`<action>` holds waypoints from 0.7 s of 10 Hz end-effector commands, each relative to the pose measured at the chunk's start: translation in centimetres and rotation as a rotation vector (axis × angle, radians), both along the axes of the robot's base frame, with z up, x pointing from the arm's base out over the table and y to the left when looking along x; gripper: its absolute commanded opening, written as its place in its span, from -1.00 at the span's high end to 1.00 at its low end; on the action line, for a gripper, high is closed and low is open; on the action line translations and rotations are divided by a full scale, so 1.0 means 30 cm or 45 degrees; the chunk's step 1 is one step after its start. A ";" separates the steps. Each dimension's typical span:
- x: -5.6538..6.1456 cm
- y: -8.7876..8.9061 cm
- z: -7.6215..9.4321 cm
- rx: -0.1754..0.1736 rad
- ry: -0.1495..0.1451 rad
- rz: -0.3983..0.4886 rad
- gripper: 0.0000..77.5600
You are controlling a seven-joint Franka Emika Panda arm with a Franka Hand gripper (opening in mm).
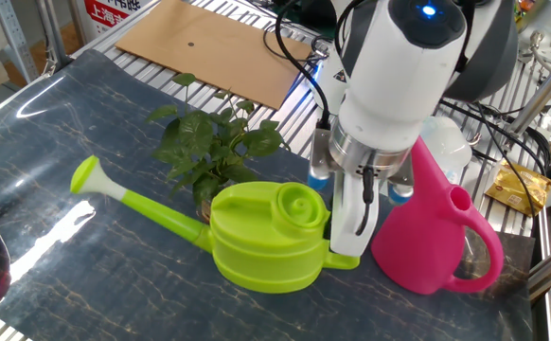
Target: Water the plant
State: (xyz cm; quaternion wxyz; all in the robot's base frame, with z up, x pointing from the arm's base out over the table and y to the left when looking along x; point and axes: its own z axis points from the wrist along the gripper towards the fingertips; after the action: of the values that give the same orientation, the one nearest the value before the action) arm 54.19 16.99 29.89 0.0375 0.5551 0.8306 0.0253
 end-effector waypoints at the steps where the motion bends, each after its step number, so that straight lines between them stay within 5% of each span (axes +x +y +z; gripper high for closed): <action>1: -0.002 0.005 0.011 0.010 0.000 -0.007 0.97; 4: -0.001 0.005 0.009 0.022 -0.001 -0.014 0.97; 7: -0.001 0.005 0.009 0.018 -0.041 0.022 0.97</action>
State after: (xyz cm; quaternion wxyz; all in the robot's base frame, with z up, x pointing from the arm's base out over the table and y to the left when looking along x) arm 54.01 17.12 29.77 0.0355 0.5577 0.8288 0.0289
